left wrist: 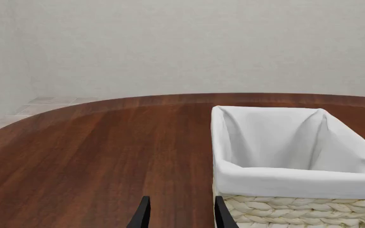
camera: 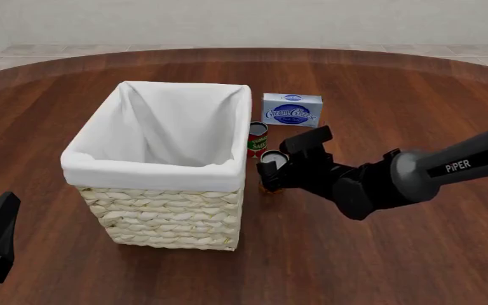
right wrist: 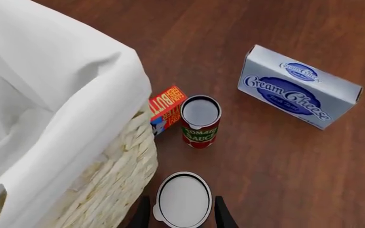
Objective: Pick up the alphabet soup and put it in the basket.
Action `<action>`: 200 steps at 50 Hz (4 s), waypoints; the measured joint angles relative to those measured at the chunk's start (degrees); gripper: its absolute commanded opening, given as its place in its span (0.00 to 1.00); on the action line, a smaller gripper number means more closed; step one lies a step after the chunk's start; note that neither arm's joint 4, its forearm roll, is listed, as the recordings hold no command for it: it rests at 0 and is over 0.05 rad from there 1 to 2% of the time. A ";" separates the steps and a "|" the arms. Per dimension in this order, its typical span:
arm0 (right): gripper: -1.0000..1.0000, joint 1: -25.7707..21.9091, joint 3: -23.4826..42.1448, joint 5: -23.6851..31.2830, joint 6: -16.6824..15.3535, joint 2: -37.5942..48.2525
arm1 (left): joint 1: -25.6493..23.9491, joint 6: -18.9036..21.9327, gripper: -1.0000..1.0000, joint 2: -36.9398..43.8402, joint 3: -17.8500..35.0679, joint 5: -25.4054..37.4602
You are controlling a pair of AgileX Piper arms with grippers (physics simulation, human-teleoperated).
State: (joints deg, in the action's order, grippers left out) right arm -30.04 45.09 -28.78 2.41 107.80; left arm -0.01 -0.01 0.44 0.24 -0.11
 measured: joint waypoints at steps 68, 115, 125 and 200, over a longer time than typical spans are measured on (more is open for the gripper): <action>1.00 -0.23 0.66 -1.38 1.52 3.29 | 0.00 0.00 1.00 0.00 0.00 0.00; 0.00 0.58 -1.54 -1.68 -1.72 0.99 | 0.00 0.00 1.00 0.00 0.00 0.00; 0.00 1.51 -2.95 -1.30 -2.60 -1.54 | 0.00 0.00 1.00 0.00 0.00 0.00; 0.00 1.78 -4.86 11.77 -10.30 -25.36 | 0.00 0.00 1.00 0.00 0.00 0.00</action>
State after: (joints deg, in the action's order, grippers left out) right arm -28.26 40.23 -17.01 -7.89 82.44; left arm -0.01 -0.01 0.44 0.24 -0.11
